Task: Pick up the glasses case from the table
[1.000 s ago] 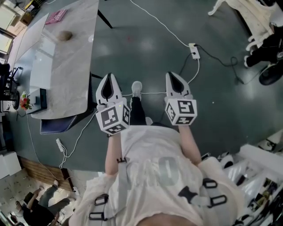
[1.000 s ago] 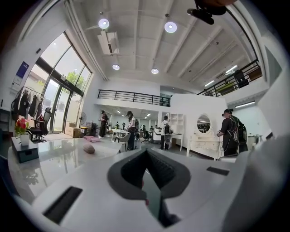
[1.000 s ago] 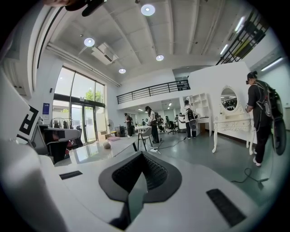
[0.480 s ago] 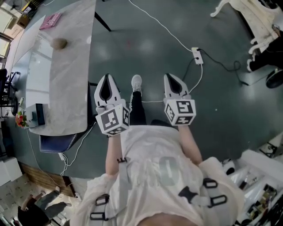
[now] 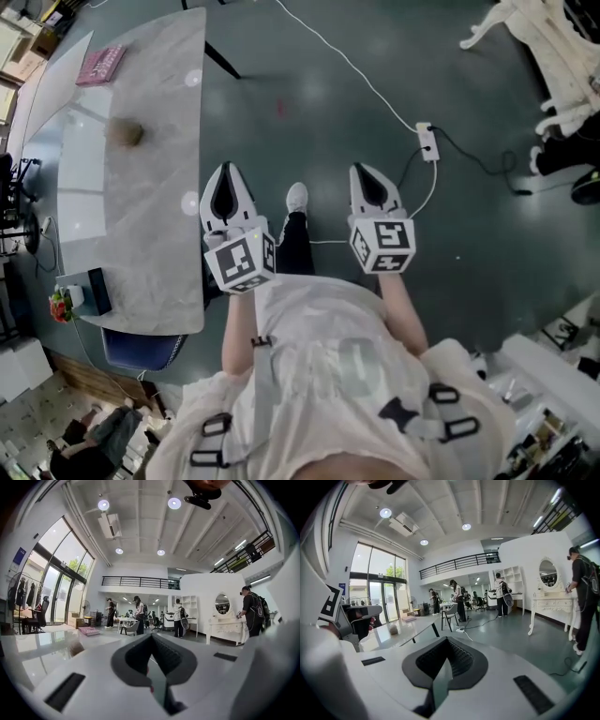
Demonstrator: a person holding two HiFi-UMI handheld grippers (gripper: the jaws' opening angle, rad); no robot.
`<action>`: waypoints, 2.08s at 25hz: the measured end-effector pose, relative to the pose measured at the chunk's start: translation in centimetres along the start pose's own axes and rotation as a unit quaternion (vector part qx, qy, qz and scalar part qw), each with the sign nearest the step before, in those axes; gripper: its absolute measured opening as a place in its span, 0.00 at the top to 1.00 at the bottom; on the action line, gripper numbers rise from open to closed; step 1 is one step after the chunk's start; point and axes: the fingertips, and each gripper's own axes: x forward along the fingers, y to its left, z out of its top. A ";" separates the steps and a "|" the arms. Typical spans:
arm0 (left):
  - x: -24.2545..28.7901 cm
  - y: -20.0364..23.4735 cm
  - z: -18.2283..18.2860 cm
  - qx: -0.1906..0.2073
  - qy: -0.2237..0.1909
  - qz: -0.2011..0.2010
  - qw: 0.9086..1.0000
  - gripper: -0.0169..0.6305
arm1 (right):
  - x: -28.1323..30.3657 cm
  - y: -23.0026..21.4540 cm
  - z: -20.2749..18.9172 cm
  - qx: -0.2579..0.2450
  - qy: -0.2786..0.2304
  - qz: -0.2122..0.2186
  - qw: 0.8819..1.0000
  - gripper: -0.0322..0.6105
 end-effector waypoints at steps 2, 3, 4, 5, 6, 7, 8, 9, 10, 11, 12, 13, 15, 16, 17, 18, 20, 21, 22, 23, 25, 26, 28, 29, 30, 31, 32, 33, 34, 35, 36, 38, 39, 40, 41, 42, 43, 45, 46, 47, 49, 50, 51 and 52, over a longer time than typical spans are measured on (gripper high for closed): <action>2.9 0.8 1.1 0.000 -0.003 0.000 1.000 0.97 | 2.7 -0.2 1.5 0.006 0.003 -0.001 1.000 0.95; 4.4 1.1 1.6 0.000 -0.004 -0.001 1.000 0.97 | 4.1 -0.3 2.2 0.008 0.003 0.000 1.000 0.95; 6.0 1.5 2.0 0.000 -0.004 -0.002 1.000 0.97 | 5.5 -0.3 2.8 0.009 0.003 0.001 1.000 0.95; 7.5 1.7 2.2 0.000 -0.003 -0.003 1.000 0.97 | 6.8 -0.3 3.4 0.008 0.002 0.004 1.000 0.95; 9.0 2.0 2.3 -0.001 -0.001 -0.004 1.000 0.97 | 8.2 -0.4 4.0 0.007 0.001 0.007 1.000 0.95; 10.5 2.3 2.2 -0.002 0.002 -0.005 1.000 0.97 | 9.5 -0.4 4.6 0.005 0.000 0.008 1.000 0.95; 12.1 2.6 2.1 -0.004 0.006 -0.006 1.000 0.97 | 10.7 -0.6 5.3 0.003 -0.001 0.008 1.000 0.95; 13.6 2.9 2.1 -0.006 0.010 -0.006 1.000 0.97 | 12.0 -0.7 6.0 0.001 -0.002 0.009 1.000 0.95; 15.1 3.3 2.1 -0.010 0.013 -0.005 1.000 0.97 | 13.2 -0.8 6.8 0.000 -0.002 0.009 1.000 0.95; 16.5 3.8 2.1 -0.016 0.014 -0.003 1.000 0.97 | 14.4 -1.0 7.6 -0.003 -0.003 0.009 1.000 0.95; 17.8 4.3 2.3 -0.022 0.014 0.000 1.000 0.97 | 15.7 -1.0 8.4 -0.006 -0.003 0.010 1.000 0.95; 19.1 4.9 2.5 -0.026 0.014 0.003 1.000 0.97 | 17.0 -1.1 9.1 -0.009 -0.004 0.013 1.000 0.95; 21.4 5.9 3.1 -0.027 0.012 0.008 1.000 0.97 | 19.4 -1.2 10.2 -0.012 -0.003 0.014 1.000 0.95; 22.5 6.3 3.4 -0.027 0.012 0.011 0.999 0.97 | 20.4 -1.4 10.7 -0.009 -0.002 0.013 1.000 0.95; 23.4 6.6 3.7 -0.029 0.011 0.015 0.999 0.97 | 21.4 -1.6 11.2 -0.007 -0.002 0.012 1.000 0.95; 24.3 7.0 3.9 -0.032 0.011 0.019 0.999 0.97 | 22.2 -1.7 11.8 -0.003 -0.003 0.014 1.000 0.95; 25.6 7.6 4.2 -0.034 0.011 0.029 0.999 0.97 | 23.7 -1.8 13.0 0.005 -0.010 0.022 1.000 0.95; 25.9 7.9 4.4 -0.034 0.012 0.034 0.999 0.97 | 24.2 -1.8 13.6 0.009 -0.013 0.027 1.000 0.95; 26.2 8.0 4.4 -0.035 0.014 0.039 0.999 0.97 | 24.5 -1.7 14.0 0.012 -0.015 0.032 0.999 0.95; 26.5 8.1 4.4 -0.036 0.017 0.043 0.998 0.97 | 24.9 -1.8 14.3 0.013 -0.015 0.036 0.999 0.95; 27.1 8.1 4.5 -0.039 0.020 0.054 0.998 0.97 | 26.0 -2.4 14.7 0.014 -0.014 0.044 0.999 0.95; 27.4 8.0 4.7 -0.039 0.020 0.059 0.997 0.97 | 26.6 -2.6 14.9 0.014 -0.014 0.049 0.999 0.95; 27.9 7.8 5.1 -0.032 0.021 0.068 0.997 0.97 | 27.5 -2.7 15.4 0.012 -0.017 0.058 0.998 0.95; 28.2 7.7 5.2 -0.029 0.022 0.072 0.997 0.97 | 27.9 -2.8 15.6 0.010 -0.018 0.062 0.998 0.95; 28.4 7.5 5.4 -0.027 0.022 0.074 0.997 0.97 | 28.3 -2.9 15.8 0.007 -0.019 0.066 0.998 0.95; 28.7 7.3 5.5 -0.028 0.022 0.077 0.996 0.97 | 28.6 -3.0 16.1 0.003 -0.020 0.070 0.997 0.95; 29.0 7.2 5.5 -0.030 0.022 0.079 0.996 0.97 | 28.9 -3.1 16.3 -0.001 -0.022 0.073 0.997 0.95; 29.3 7.2 5.6 -0.032 0.021 0.083 0.996 0.97 | 29.2 -3.2 16.6 -0.005 -0.023 0.076 0.997 0.95; 29.6 7.1 5.8 -0.034 0.020 0.086 0.996 0.97 | 29.5 -3.3 16.9 -0.008 -0.025 0.079 0.997 0.95; 29.8 7.0 5.9 -0.034 0.019 0.089 0.995 0.97 | 29.8 -3.5 17.2 -0.010 -0.026 0.083 0.996 0.95; 30.0 6.8 6.0 -0.033 0.018 0.092 0.995 0.97 | 30.1 -3.8 17.5 -0.012 -0.027 0.086 0.996 0.95; 30.1 6.5 6.0 -0.033 0.019 0.100 0.994 0.97 | 30.4 -4.1 17.9 -0.018 -0.027 0.095 0.995 0.95; 30.1 6.5 6.0 -0.036 0.020 0.105 0.994 0.97 | 30.7 -4.1 18.1 -0.021 -0.027 0.102 0.994 0.95; 30.0 6.6 5.8 -0.040 0.021 0.111 0.993 0.97 | 31.0 -4.0 18.2 -0.024 -0.027 0.110 0.993 0.95; 29.9 6.8 5.7 -0.043 0.023 0.120 0.992 0.97 | 31.3 -3.7 18.4 -0.027 -0.027 0.120 0.992 0.95; 29.6 7.1 5.5 -0.045 0.025 0.129 0.990 0.97 | 31.6 -3.2 18.5 -0.030 -0.026 0.132 0.990 0.95; 29.3 7.5 5.4 -0.044 0.027 0.141 0.989 0.97 | 31.9 -2.5 18.5 -0.034 -0.024 0.145 0.988 0.95; 28.3 8.7 5.4 -0.038 0.027 0.171 0.984 0.97 | 32.6 -0.7 18.7 -0.043 -0.022 0.180 0.983 0.95; 27.6 9.5 5.6 -0.036 0.027 0.191 0.981 0.97 | 33.2 0.5 18.8 -0.048 -0.022 0.202 0.978 0.95; 26.7 10.3 5.7 -0.036 0.025 0.216 0.975 0.97 | 33.7 1.8 19.0 -0.054 -0.021 0.226 0.972 0.95; 24.5 12.3 5.6 -0.046 0.025 0.268 0.962 0.97 | 34.5 4.6 18.9 -0.066 -0.012 0.273 0.960 0.95; 23.4 13.3 5.5 -0.053 0.026 0.291 0.955 0.97 | 34.8 6.0 18.7 -0.072 -0.007 0.294 0.953 0.95; 22.3 14.2 5.3 -0.058 0.027 0.311 0.948 0.97 | 34.9 7.4 18.6 -0.079 -0.002 0.313 0.947 0.95; 21.2 15.1 5.1 -0.064 0.029 0.328 0.942 0.97 | 35.0 8.8 18.4 -0.085 0.003 0.331 0.940 0.95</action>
